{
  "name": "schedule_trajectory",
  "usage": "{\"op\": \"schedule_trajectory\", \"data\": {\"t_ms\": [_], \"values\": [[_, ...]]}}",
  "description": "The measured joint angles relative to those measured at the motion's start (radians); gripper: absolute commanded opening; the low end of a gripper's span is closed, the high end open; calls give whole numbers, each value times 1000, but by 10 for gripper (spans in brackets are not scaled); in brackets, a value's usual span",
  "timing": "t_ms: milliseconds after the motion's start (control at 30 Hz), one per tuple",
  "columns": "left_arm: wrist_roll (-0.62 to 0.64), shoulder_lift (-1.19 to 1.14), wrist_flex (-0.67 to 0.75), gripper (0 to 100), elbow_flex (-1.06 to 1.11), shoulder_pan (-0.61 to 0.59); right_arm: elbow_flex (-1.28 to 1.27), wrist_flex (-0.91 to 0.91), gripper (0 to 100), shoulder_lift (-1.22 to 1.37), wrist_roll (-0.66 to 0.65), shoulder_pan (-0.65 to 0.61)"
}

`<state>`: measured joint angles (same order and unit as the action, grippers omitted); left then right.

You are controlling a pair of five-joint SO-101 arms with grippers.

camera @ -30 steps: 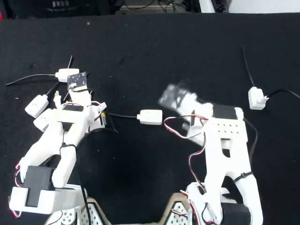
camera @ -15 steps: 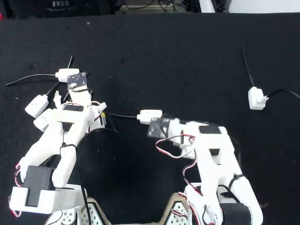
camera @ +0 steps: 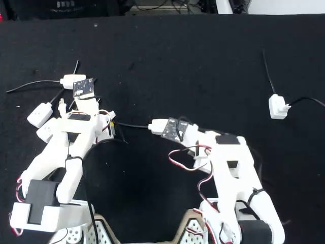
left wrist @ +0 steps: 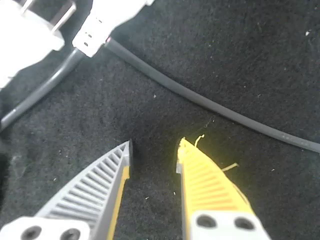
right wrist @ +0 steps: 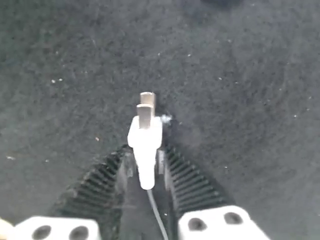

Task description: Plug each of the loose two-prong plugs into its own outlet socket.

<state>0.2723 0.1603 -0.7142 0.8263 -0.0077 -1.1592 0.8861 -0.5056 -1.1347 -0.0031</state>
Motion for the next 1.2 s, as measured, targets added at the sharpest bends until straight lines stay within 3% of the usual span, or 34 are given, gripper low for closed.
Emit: {"op": "schedule_trajectory", "data": {"t_ms": [167, 300, 433, 633, 767, 933, 1100, 1200], "values": [[0, 0, 0, 155, 0, 0, 63, 58, 10, 0, 34, 0], [0, 0, 0, 155, 0, 0, 199, 181, 10, 0, 144, 0], [-2, 18, -2, 155, 2, 0, 235, 187, 10, 0, 273, -61], [-3, 221, -2, 155, 117, 23, 238, -21, 10, 0, 480, -140], [-3, 413, 48, 155, 226, 21, 256, -51, 10, 0, 654, -242], [-3, 615, 95, 155, 358, 21, 181, -180, 10, 0, 749, -428], [-3, 773, 98, 155, 427, 21, 28, -416, 10, 0, 879, -520], [-3, 850, 98, 155, 454, 21, 6, -465, 10, 0, 933, -589]]}}
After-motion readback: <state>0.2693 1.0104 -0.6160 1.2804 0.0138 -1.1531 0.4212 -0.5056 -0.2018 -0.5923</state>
